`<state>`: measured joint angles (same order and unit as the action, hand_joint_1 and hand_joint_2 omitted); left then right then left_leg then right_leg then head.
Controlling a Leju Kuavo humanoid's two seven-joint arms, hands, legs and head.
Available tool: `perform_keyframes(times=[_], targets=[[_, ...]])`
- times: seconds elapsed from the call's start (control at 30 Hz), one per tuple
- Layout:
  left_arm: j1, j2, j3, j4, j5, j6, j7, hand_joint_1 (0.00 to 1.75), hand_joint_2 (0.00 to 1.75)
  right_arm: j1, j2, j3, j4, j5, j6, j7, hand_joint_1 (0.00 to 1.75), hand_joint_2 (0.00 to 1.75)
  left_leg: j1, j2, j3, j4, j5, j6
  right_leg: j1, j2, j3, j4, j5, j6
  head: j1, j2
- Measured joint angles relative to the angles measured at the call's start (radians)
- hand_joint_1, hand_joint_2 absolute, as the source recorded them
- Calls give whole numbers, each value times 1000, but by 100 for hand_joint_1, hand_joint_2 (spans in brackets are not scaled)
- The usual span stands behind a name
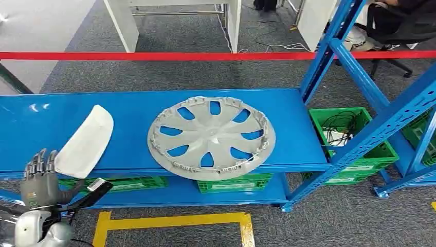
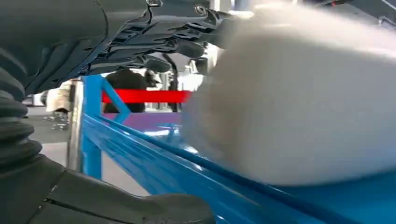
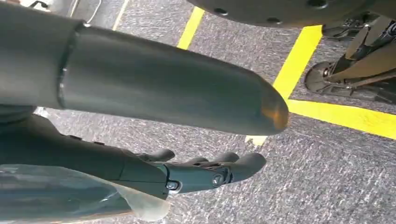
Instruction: Take the parts from the cabinet and place them on the table.
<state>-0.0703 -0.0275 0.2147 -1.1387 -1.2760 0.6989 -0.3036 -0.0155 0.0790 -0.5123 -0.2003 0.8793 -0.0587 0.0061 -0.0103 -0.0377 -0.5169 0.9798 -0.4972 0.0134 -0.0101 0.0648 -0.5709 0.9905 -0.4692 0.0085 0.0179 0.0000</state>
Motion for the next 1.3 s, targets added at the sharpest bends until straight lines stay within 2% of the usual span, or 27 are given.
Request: perform_keyframes(times=[0.33,0.43,0.63,0.67,0.7,1.1,1.2,1.3], targets=[[-37,22,-149,66,27,0,29,0,175,-1,-1,8,0,14,8,0,0,0,0,0,0,0,0,0,0,0,0,0,0,0,0,0],[-61,28,-213,109,68,0,38,0,175,-3,-2,11,0,22,12,0,0,0,0,0,0,0,0,0,0,0,0,0,0,0,0,0],[-92,29,-310,175,58,0,52,0,175,-5,-8,18,0,34,16,-3,0,0,0,0,0,0,0,0,0,0,0,0,0,0,0,0],[-95,29,-320,181,58,0,52,7,175,-5,-8,19,0,34,16,-4,0,0,0,0,0,0,0,0,0,0,0,0,0,0,0,0],[-98,29,-328,190,59,0,52,175,175,-5,-9,19,0,35,16,-5,0,0,0,0,0,0,0,0,0,0,0,0,0,0,0,0],[-105,29,-342,206,77,2,50,175,175,-5,-10,19,0,37,16,-6,0,0,0,0,0,0,0,0,0,0,0,0,0,0,0,0],[-114,30,-382,246,159,7,29,175,175,-7,-13,19,0,45,17,-8,0,0,0,-1,1,0,0,0,0,-2,2,0,0,0,0,0],[-124,29,-397,246,181,7,16,175,175,-8,-14,19,0,52,17,-8,0,0,-1,0,2,0,4,0,0,-3,5,0,3,0,0,0]])
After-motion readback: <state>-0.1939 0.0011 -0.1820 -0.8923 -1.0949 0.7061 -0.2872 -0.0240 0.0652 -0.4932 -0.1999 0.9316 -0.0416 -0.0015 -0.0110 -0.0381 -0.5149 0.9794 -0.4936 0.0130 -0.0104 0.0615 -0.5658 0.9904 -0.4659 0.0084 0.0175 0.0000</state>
